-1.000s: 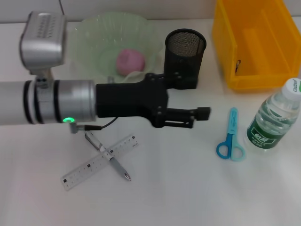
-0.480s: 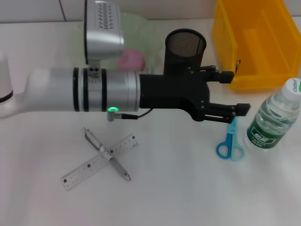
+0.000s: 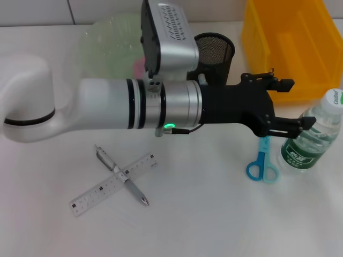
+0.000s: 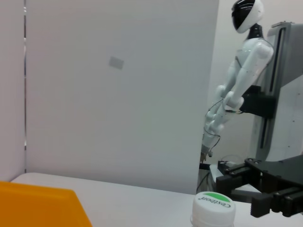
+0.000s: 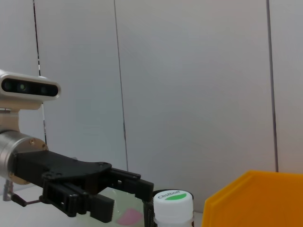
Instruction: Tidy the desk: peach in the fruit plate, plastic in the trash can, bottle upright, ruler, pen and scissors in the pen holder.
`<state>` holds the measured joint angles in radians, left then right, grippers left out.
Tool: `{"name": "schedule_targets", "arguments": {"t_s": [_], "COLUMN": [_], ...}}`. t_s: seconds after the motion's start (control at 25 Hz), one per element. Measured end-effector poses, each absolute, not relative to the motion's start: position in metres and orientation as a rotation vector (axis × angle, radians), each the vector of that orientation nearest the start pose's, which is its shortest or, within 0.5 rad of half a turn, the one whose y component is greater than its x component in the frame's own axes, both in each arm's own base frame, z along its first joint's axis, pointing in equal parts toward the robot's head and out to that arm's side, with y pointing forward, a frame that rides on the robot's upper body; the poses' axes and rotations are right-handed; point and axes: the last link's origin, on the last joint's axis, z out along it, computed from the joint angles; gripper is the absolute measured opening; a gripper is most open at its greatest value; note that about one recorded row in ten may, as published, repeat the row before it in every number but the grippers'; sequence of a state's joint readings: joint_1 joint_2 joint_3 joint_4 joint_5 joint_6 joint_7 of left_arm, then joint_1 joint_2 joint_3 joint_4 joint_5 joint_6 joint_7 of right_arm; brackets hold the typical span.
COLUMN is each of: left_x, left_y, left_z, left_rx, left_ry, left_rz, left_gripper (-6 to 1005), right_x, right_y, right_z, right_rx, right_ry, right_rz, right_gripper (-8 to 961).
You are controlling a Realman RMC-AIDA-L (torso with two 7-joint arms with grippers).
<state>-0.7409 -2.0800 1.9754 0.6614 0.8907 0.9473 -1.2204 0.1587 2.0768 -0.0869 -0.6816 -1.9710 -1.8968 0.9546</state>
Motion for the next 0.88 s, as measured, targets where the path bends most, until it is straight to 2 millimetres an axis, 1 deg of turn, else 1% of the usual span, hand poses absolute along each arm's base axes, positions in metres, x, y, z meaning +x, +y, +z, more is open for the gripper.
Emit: {"name": "schedule_targets", "arguments": {"t_s": [0.16,0.32,0.36,0.52,0.56,0.64,0.8,0.84,0.88], "left_x": [-0.096,-0.099,-0.1,-0.106,-0.115,-0.122,-0.122,-0.131,-0.131], "left_y": [0.337,0.336,0.336,0.335,0.334,0.334,0.334,0.333,0.333], "left_z": [-0.132,-0.131,-0.131,-0.127,-0.122,-0.117,-0.117,-0.111,-0.111], "left_rx": [-2.911,-2.902,-2.901,-2.888,-2.875,-2.863,-2.863,-2.848,-2.848], "left_ry": [-0.184,-0.202,-0.208,-0.239,-0.272,-0.295,-0.295,-0.322,-0.322], "left_rz": [-0.847,-0.855,-0.861,-0.885,-0.903,-0.923,-0.923,-0.955,-0.955], "left_gripper": [845,845,845,845,845,845,845,845,844], "right_x": [0.36,0.356,0.353,0.349,0.347,0.344,0.341,0.341,0.34], "right_y": [0.193,0.202,0.207,0.214,0.216,0.221,0.228,0.23,0.233], "right_z": [0.08,0.077,0.077,0.076,0.076,0.076,0.074,0.073,0.07], "right_rx": [-2.147,-2.15,-2.155,-2.165,-2.168,-2.174,-2.19,-2.197,-2.209], "right_ry": [0.473,0.465,0.453,0.434,0.427,0.418,0.411,0.414,0.418], "right_rz": [0.872,0.903,0.911,0.922,0.927,0.935,0.933,0.931,0.927], "right_gripper": [540,541,541,541,541,541,541,541,541]}}
